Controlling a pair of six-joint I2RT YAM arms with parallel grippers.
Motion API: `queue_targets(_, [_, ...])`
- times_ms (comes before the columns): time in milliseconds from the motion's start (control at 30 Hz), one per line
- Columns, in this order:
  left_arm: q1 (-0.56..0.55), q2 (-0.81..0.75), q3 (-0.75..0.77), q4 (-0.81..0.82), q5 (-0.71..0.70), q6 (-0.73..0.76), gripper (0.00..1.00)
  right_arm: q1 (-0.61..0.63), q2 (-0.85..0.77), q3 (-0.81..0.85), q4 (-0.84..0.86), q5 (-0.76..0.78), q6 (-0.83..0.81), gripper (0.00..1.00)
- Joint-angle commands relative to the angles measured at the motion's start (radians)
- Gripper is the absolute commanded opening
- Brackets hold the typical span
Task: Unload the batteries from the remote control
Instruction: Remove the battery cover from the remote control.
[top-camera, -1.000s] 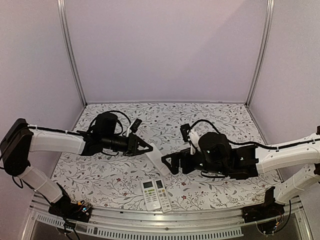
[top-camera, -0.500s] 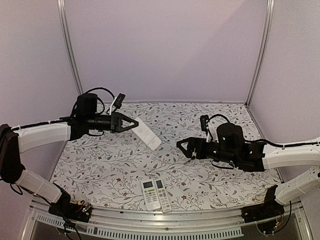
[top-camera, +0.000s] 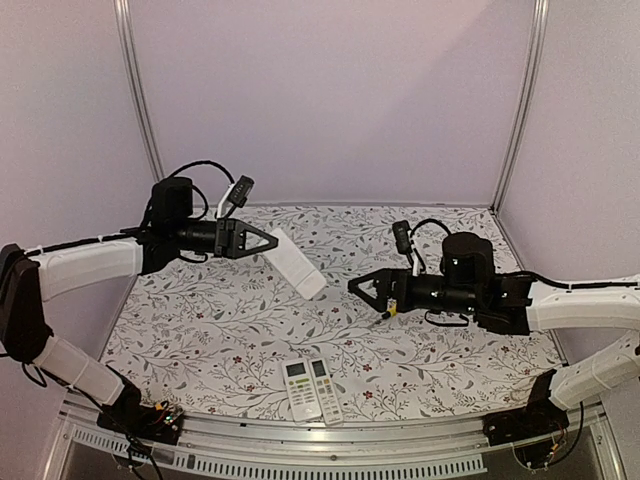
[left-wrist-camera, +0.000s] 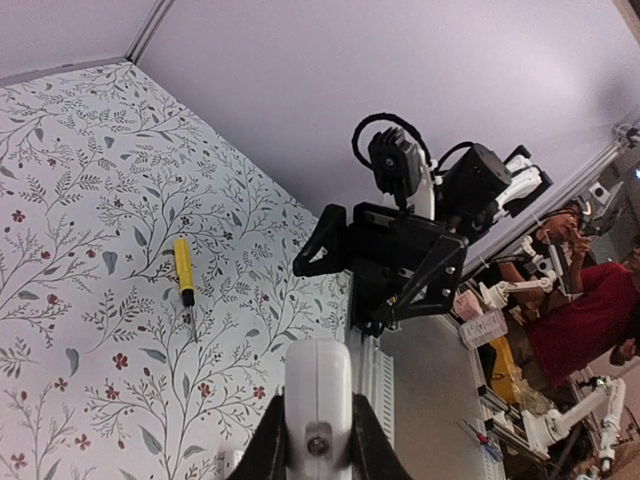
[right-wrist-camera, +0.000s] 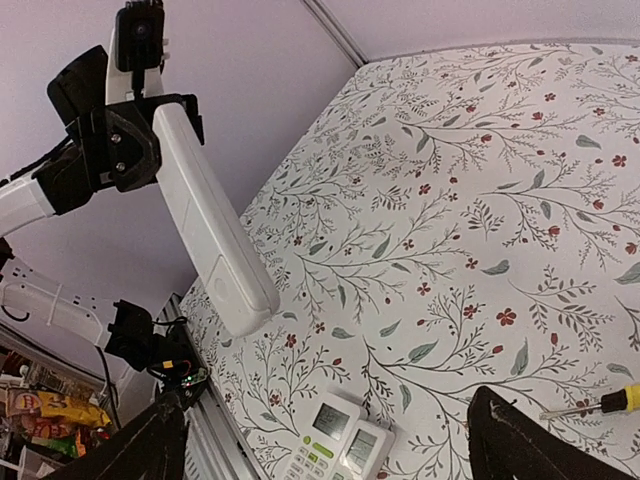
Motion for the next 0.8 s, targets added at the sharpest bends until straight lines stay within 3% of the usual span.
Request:
queue_targets(0, [-0.006,0.002,-0.04,0.06,0.056,-0.009,0.0,-0.001,0.071,0.07,0.032,-0.146,-0.033,0.93])
queue_targets(333, [-0.063,-0.009,-0.053,0.048,0.058,0.01,0.0,0.026,0.213,0.142,0.112,-0.253,-0.015,0.83])
queue_targets(767, [-0.086,-0.001,-0.06,0.082,0.082,-0.005,0.0,0.033,0.291,0.113,0.271,-0.318,0.07,0.66])
